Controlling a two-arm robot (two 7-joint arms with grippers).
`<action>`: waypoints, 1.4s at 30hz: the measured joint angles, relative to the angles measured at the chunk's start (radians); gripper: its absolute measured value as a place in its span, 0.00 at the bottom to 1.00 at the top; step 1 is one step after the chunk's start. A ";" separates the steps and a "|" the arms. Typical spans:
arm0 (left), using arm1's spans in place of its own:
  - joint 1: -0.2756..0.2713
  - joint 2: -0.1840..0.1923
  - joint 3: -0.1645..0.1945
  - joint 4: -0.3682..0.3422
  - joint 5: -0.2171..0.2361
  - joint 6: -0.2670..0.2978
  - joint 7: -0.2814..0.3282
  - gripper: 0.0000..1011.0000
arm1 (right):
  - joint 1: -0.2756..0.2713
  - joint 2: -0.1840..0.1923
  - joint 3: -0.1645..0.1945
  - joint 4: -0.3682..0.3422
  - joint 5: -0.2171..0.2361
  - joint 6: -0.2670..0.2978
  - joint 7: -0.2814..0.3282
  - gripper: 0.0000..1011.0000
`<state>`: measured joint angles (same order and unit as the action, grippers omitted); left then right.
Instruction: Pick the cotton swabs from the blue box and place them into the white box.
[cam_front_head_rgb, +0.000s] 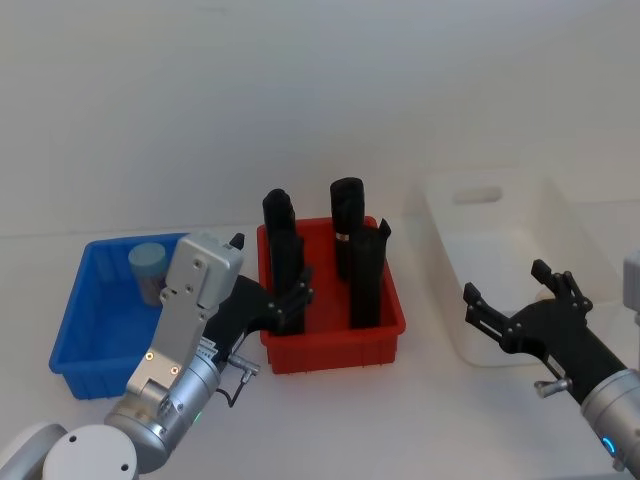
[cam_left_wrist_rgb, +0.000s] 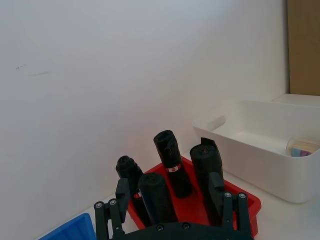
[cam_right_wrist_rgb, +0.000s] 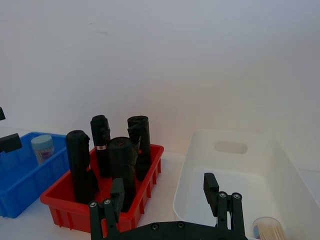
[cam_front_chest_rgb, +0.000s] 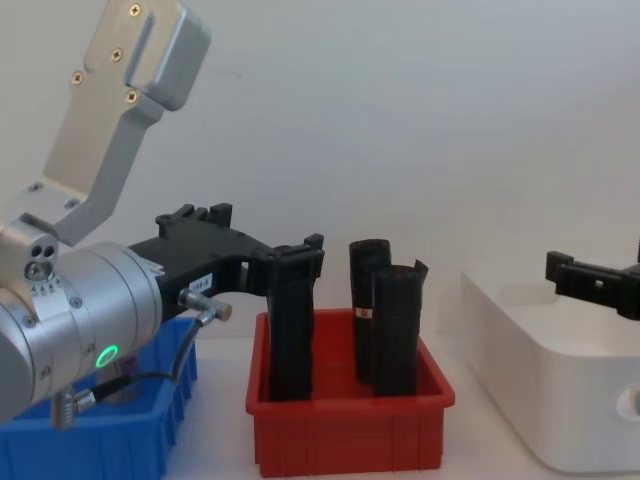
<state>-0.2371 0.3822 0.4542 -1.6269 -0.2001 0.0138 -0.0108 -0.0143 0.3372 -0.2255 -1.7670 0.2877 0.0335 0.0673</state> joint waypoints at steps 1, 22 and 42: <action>0.000 0.000 0.000 0.000 0.000 0.000 0.000 0.99 | 0.000 0.000 0.000 0.001 0.000 0.000 0.000 0.99; 0.000 0.000 0.000 0.001 0.000 0.000 0.000 0.99 | 0.142 -0.059 -0.004 0.203 -0.046 -0.016 0.087 0.99; 0.000 0.000 0.000 0.001 0.000 0.000 0.000 0.99 | 0.390 -0.156 -0.035 0.544 -0.116 -0.097 0.326 0.99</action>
<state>-0.2371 0.3821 0.4542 -1.6262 -0.2004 0.0139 -0.0110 0.3756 0.1816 -0.2604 -1.2228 0.1715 -0.0637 0.3930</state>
